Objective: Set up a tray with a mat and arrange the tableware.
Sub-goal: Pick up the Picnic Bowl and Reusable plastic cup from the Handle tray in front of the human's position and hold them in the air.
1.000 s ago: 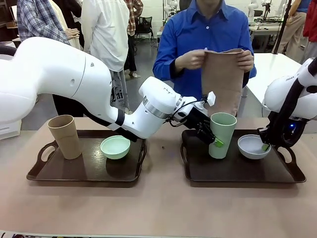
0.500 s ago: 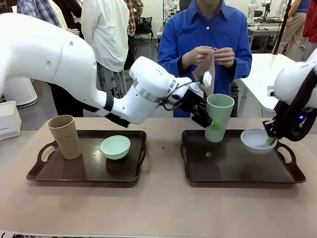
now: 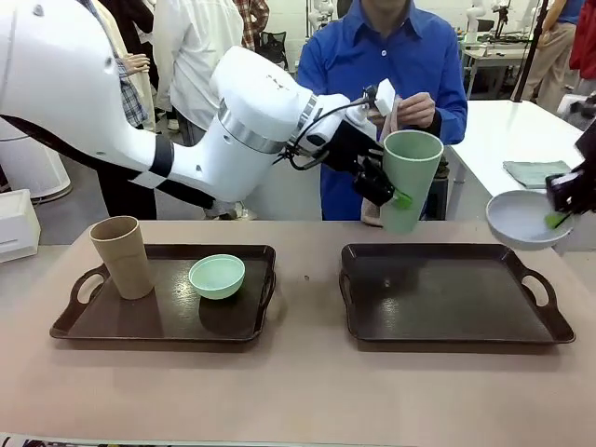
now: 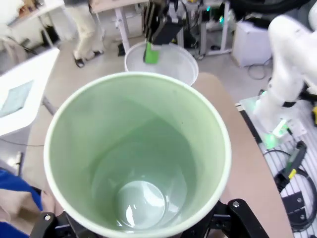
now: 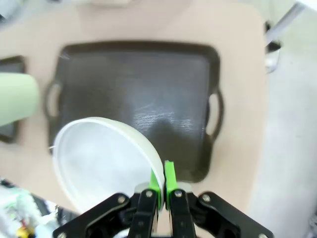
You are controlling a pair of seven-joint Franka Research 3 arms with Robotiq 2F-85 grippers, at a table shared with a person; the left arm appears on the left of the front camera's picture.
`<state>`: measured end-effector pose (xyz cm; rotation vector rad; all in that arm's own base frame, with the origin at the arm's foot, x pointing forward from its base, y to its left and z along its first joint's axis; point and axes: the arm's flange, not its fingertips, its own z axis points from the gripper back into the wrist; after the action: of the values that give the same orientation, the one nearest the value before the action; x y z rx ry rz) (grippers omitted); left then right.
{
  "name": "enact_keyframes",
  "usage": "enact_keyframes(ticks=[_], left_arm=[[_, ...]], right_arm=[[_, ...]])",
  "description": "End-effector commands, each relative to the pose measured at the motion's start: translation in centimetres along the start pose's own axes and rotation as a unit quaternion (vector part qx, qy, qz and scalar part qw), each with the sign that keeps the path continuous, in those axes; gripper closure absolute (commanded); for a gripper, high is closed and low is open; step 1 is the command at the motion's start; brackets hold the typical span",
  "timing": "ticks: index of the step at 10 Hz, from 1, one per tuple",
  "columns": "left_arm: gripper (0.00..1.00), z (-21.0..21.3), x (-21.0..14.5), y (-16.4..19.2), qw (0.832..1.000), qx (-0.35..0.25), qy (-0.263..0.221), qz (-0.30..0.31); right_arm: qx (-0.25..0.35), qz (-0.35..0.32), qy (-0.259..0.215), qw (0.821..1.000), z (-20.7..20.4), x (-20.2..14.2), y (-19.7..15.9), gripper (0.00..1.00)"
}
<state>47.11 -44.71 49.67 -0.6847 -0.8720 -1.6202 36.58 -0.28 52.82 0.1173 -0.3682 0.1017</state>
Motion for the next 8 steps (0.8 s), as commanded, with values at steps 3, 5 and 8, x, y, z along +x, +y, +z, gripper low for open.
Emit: enact_keyframes(ticks=[3, 5, 8], left_arm=[[0.73, 2.7, 0.0, -2.3, 1.000, -0.004, 0.017, 0.022], [0.73, 1.8, 1.1, -1.0, 1.000, 0.007, 0.005, -0.006], [0.73, 1.8, 1.1, -1.0, 1.000, 0.007, 0.005, -0.006]], right_arm=[[0.011, -0.007, 0.017, 1.000, 0.6, -0.2, 0.2, 1.00], [0.000, 0.005, -0.020, 1.000, 2.9, -1.0, 0.6, 1.00], [0.000, 0.005, -0.020, 1.000, 2.9, -1.0, 0.6, 1.00]])
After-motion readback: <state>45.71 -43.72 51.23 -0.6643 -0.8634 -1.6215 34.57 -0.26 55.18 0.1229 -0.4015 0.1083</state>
